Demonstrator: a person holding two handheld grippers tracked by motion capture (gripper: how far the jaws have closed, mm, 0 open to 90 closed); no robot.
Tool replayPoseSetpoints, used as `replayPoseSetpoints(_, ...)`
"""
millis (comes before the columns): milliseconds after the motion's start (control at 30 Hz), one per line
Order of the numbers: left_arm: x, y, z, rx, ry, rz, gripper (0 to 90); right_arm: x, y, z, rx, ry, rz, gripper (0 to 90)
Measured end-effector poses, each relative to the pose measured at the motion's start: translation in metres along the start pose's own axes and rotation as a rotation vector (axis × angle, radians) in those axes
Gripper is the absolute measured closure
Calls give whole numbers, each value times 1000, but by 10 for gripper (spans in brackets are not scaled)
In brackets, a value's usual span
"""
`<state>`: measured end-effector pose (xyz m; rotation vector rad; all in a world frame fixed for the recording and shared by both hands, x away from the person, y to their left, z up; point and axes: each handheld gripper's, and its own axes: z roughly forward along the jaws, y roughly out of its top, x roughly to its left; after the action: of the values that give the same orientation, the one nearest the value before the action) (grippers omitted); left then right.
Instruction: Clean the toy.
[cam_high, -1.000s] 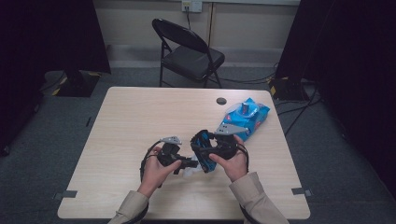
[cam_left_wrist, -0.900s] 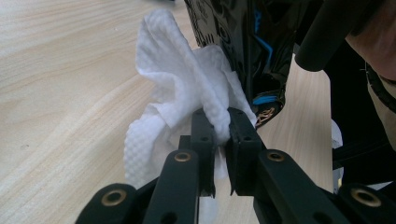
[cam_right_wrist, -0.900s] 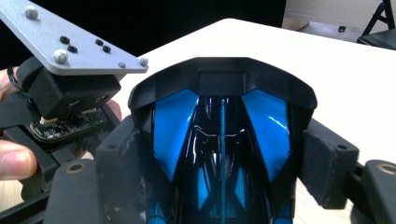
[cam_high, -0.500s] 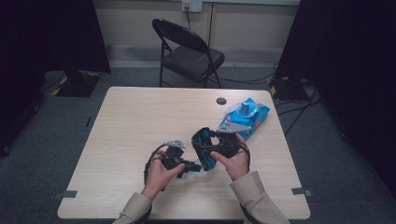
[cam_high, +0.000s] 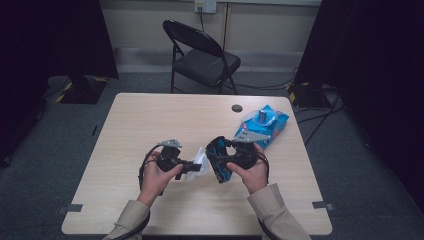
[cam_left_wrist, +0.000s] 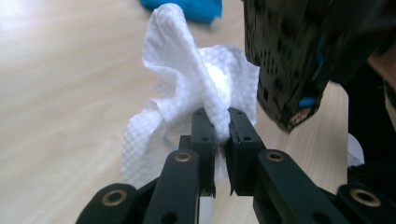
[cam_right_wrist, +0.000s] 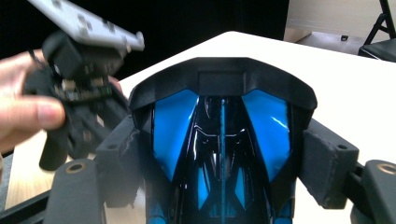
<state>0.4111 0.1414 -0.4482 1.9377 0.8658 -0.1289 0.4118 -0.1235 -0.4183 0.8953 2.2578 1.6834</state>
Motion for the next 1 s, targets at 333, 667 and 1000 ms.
replayPoseSetpoints(333,-2,22,-16,-59,23,24,829,2,-4,4,16,16,0,255)
replayPoseSetpoints(667,-5,30,-13,-99,5,19,829,5,-6,7,26,28,-6,255)
replayPoseSetpoints(1000,-8,29,-7,-99,-12,19,830,5,-7,8,28,27,-4,255)
